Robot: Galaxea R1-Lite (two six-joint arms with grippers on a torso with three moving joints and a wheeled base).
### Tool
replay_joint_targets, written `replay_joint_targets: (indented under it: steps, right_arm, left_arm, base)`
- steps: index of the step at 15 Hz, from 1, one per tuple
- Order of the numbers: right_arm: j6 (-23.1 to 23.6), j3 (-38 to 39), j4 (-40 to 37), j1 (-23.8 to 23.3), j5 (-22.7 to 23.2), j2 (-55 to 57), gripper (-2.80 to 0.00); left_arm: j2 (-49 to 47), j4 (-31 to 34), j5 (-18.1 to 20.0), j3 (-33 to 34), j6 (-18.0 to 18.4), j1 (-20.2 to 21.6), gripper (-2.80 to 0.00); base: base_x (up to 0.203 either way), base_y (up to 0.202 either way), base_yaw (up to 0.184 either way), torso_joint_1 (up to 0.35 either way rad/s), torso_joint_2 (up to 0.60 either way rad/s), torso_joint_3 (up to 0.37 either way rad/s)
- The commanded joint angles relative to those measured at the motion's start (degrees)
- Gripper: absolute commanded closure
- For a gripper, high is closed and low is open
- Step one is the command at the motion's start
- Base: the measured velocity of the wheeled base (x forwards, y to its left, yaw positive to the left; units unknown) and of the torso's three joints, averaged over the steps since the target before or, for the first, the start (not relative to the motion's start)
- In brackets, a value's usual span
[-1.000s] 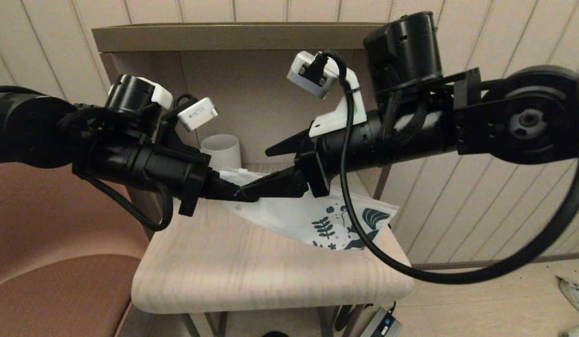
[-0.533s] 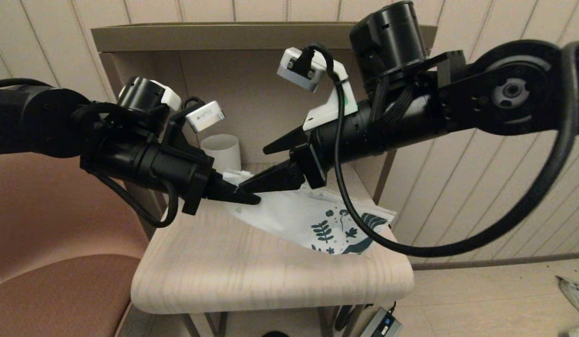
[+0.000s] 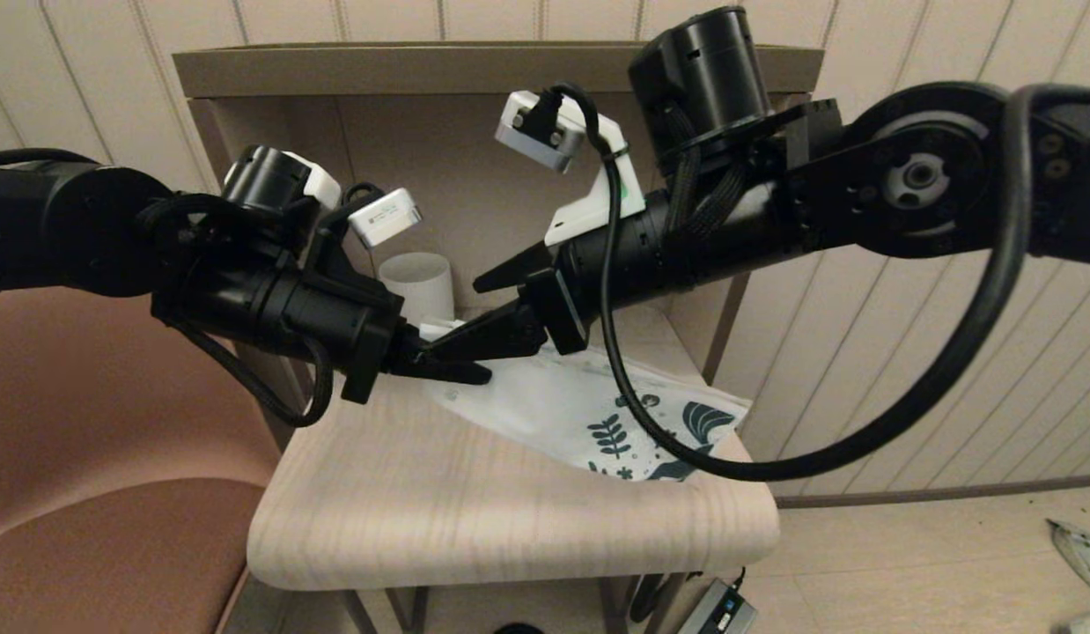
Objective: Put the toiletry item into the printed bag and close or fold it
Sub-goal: Close the strorage bag and place it on the desk
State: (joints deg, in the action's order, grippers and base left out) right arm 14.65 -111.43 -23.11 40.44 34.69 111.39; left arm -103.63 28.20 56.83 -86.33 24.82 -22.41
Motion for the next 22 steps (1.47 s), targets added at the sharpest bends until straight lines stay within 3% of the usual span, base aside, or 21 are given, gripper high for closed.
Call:
replay_joint_targets:
  steps: [1, 11, 12, 22]
  right_arm:
    - [-0.03, -0.10, -0.09, 0.08, 0.20, 0.32, -2.80]
    - [-0.50, -0.63, 0.96, 0.52, 0.73, 1.38, -2.80]
    - [-1.16, -0.63, 1.23, 0.87, 0.73, 1.38, 0.00]
    - [-1.73, -0.63, 1.23, 1.31, 0.81, 1.03, 0.00]
  left_arm:
    - [0.10, 0.10, 1.62, -0.14, 0.06, -0.01, 0.00]
    - [0.36, 0.37, 2.31, -0.59, -0.21, 0.08, 0.00]
    - [0.36, 0.37, 2.32, -0.59, -0.21, 0.07, 0.00]
    - [0.80, 0.54, 2.42, -0.59, -0.21, 0.02, 0.00]
  base:
    - [0.000, 0.000, 0.000, 0.000, 0.00, 0.000]
    - [0.000, 0.000, 0.000, 0.000, 0.00, 0.000]
    - [0.000, 0.000, 0.000, 0.000, 0.00, 0.000]
    - [0.000, 0.000, 0.000, 0.000, 0.00, 0.000]
